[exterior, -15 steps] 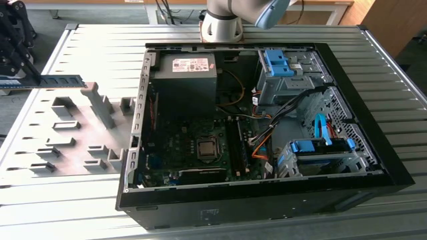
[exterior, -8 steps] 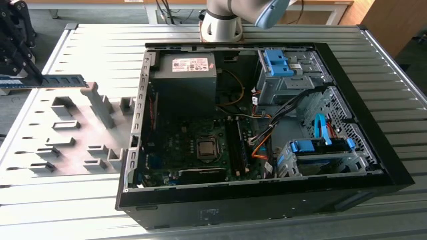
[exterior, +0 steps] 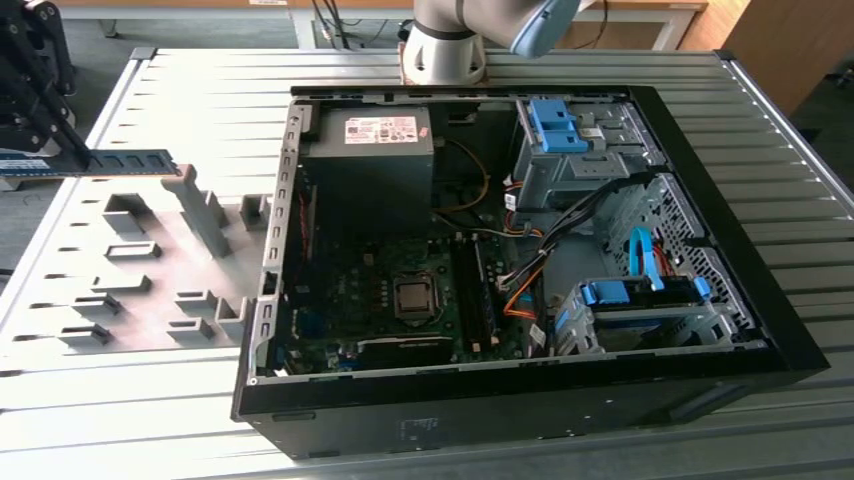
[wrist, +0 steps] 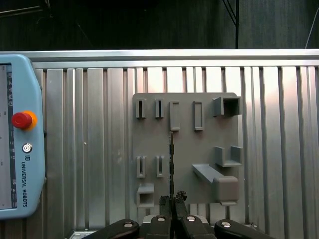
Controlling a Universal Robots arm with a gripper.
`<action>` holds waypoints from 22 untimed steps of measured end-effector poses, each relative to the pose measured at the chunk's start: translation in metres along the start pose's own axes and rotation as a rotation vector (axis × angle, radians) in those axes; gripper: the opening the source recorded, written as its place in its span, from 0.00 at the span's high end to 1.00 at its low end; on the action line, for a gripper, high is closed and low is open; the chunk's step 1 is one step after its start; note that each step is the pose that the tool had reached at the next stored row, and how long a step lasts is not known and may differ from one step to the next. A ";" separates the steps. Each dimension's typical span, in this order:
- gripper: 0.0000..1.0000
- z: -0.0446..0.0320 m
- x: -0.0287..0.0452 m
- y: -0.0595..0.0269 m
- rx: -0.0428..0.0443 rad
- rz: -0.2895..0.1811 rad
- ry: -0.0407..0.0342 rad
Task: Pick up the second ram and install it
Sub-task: 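Pick up the second ram and move it above second insertion slot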
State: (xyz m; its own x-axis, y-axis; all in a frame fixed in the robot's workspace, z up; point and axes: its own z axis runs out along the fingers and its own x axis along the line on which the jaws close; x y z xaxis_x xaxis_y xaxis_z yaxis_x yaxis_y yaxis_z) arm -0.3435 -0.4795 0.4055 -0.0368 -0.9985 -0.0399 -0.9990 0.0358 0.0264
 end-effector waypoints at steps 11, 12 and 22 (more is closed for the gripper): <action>0.86 -0.0001 -0.0001 -0.0031 0.0000 0.000 0.0000; 0.86 -0.0001 -0.0001 -0.0034 0.0001 0.000 0.0000; 0.86 -0.0002 -0.0002 -0.0068 0.0000 0.000 0.0000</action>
State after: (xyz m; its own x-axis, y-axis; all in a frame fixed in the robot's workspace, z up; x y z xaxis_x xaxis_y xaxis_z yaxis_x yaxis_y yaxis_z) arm -0.3367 -0.4795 0.4055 -0.0367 -0.9985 -0.0400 -0.9990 0.0357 0.0264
